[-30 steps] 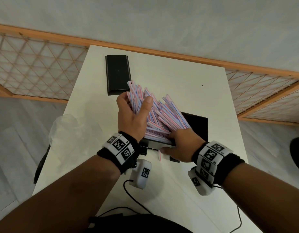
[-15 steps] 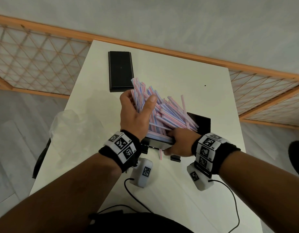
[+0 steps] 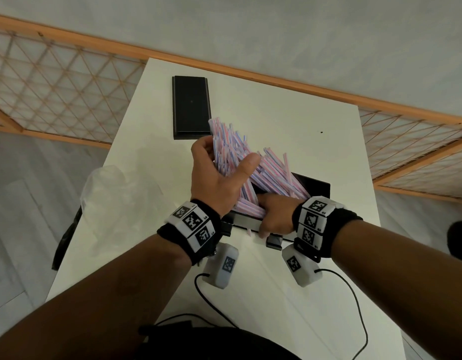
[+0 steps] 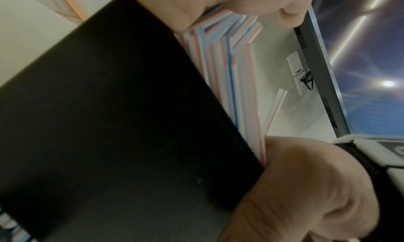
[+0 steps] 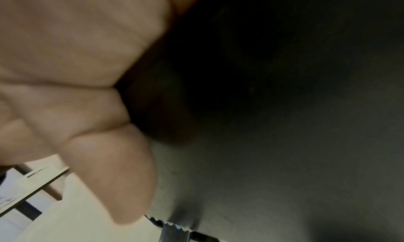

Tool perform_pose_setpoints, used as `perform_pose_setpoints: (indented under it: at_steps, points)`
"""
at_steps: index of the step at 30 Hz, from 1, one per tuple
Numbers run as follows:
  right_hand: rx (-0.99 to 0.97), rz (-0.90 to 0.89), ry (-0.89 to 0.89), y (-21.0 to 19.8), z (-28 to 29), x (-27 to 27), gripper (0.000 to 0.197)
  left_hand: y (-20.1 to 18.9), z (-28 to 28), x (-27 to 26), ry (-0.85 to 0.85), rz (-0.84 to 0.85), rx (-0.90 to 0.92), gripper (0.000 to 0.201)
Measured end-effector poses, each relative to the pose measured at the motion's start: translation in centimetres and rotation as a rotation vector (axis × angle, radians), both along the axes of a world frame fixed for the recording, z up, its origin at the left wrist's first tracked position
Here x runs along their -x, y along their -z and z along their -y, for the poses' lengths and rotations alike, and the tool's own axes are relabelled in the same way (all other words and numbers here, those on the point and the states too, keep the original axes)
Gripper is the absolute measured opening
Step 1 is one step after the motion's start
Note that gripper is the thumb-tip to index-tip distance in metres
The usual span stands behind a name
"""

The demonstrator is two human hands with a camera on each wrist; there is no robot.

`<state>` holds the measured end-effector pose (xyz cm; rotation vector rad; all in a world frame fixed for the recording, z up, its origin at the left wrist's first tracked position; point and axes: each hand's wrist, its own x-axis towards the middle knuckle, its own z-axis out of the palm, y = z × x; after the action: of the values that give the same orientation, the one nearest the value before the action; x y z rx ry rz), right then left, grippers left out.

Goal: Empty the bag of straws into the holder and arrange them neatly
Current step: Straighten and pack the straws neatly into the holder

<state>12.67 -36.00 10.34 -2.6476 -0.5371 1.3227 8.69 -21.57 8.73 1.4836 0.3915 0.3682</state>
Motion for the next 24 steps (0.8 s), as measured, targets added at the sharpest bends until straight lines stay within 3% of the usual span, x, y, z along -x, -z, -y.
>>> perform_pose_setpoints:
  at_steps: [3, 7, 10, 13, 17, 21, 24]
  points:
    - [-0.071, 0.064, 0.066, -0.3, 0.3, 0.1, 0.057, -0.1, 0.0, 0.1, 0.0, -0.027, -0.003, 0.088]
    - [-0.246, 0.168, 0.119, -1.1, 0.9, 0.7, 0.067, -0.1, -0.2, 0.2, -0.029, -0.081, -0.037, 0.084]
    - [-0.207, 0.251, 0.084, -1.1, 1.9, 1.4, 0.05, 0.0, -0.2, 0.2, -0.032, -0.12, -0.081, 0.085]
    - [-0.178, 0.33, 0.027, -1.4, 3.1, 2.4, 0.05, 0.1, -0.3, 0.1, -0.011, -0.121, -0.081, 0.092]
    - [-0.22, 0.498, 0.076, -1.9, 4.9, 3.6, 0.037, -0.2, -0.1, 0.3, -0.044, -0.07, -0.036, 0.092]
    - [-0.236, 0.354, 0.069, -1.2, 4.7, 4.2, 0.044, -0.1, -0.2, 0.3, -0.028, -0.01, 0.005, 0.08]
    - [-0.142, 0.363, 0.06, 0.1, 4.0, 3.8, 0.043, 0.0, -0.2, 0.2, -0.022, 0.012, 0.024, 0.079]
